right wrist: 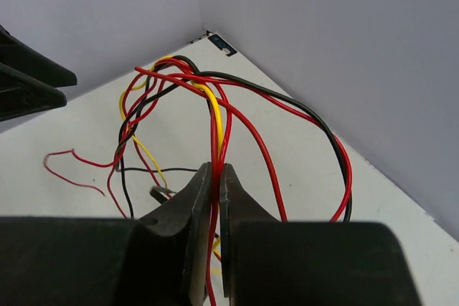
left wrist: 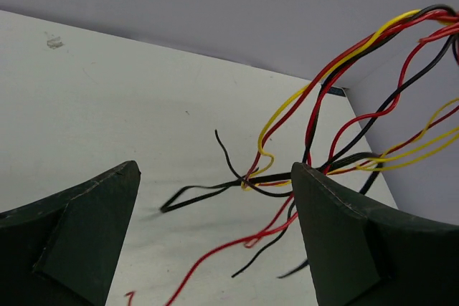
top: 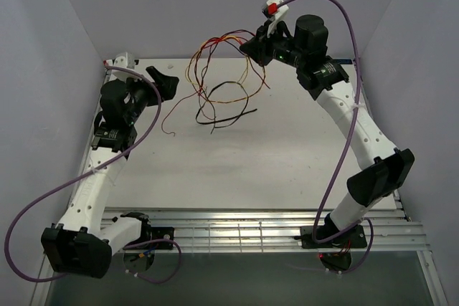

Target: Untangle the cables

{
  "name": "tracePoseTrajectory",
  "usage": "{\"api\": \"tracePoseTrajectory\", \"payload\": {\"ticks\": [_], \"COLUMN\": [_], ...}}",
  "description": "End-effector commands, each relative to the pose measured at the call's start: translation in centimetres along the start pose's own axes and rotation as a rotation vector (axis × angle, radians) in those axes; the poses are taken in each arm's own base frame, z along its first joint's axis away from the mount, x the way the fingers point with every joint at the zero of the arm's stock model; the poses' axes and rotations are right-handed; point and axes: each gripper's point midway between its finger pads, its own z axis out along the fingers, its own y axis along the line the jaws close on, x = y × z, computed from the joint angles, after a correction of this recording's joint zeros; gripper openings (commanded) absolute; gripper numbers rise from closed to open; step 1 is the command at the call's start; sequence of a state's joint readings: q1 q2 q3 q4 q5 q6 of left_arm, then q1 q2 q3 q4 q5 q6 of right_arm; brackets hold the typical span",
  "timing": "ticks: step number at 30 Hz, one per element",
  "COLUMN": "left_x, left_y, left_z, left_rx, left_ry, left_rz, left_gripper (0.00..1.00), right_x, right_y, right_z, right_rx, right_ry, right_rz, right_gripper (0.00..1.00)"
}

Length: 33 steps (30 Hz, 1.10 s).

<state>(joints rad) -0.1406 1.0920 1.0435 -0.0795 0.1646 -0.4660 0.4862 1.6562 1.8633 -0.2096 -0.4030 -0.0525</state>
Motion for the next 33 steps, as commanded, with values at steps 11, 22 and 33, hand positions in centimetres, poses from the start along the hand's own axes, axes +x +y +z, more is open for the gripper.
{"api": "tracePoseTrajectory", "payload": {"ticks": [11,22,33], "left_x": [4.4,11.8,22.9], "left_y": [2.0,2.6,-0.5], "left_z": [-1.2,1.7,1.6], "left_rx": [-0.078,-0.015,0.081], "left_ry": [0.124,0.395,0.776], "left_rz": [-0.087,-0.125,-0.028], "left_gripper": [0.98,0.98,0.98], "right_x": [23.8,24.3,26.8], "right_y": [0.7,-1.8,-0.3], "right_z": [-2.9,-6.4,-10.1], "right_rx": [0.155,0.333,0.375], "right_ry": [0.508,0.576,0.578], "right_rz": [0.411,0.283,0.302], "right_gripper": [0.19,0.90,0.90]}}
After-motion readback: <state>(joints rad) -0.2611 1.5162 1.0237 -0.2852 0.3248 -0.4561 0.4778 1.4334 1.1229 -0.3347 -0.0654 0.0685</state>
